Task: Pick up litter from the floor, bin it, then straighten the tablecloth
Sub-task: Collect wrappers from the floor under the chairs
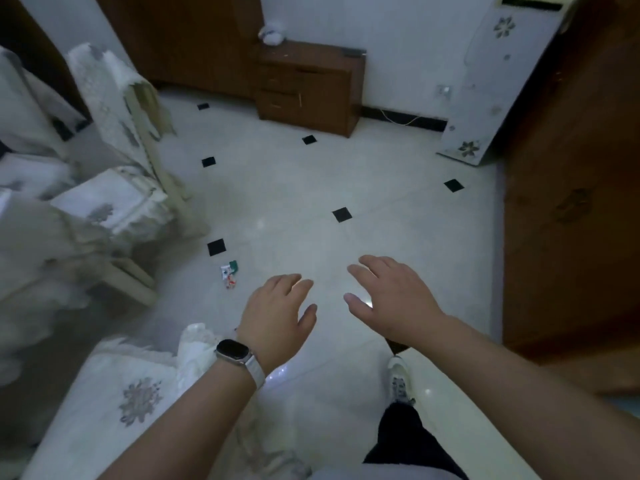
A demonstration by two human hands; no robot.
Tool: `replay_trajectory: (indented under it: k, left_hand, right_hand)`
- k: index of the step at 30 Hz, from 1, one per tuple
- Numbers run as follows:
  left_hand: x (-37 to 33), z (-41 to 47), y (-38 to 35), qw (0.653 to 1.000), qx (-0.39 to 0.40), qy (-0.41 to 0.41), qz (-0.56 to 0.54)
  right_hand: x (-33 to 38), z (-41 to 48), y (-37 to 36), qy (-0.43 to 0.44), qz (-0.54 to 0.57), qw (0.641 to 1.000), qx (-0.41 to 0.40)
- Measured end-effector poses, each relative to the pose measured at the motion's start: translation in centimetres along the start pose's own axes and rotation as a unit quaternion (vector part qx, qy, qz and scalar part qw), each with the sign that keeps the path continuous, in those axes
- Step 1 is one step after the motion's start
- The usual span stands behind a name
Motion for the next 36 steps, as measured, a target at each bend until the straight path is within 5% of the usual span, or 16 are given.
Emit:
replay_trajectory:
  k: [14,36]
  left_hand:
    - [0.4,11.1,-1.8,0.975,0.05,0.212,0.036]
    - [24.6,19.3,-8.8,0.904,0.058,0.422,-0.012]
  right_hand:
    - [-9.6,17.5,3.1,0.173,0.016,0.977,0.12]
    - [2.6,44.4,-8.0,0.334,-0.052,0.911,0.237]
Point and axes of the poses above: each hand's wrist, its own z-axis towards the middle knuckle, its own y-axis out of the back of the hand, x = y × z, the point moved 8 cm from there along z, towards the middle knuckle, and after that the axes turned 11 degrees about z, right-handed, at the moved point
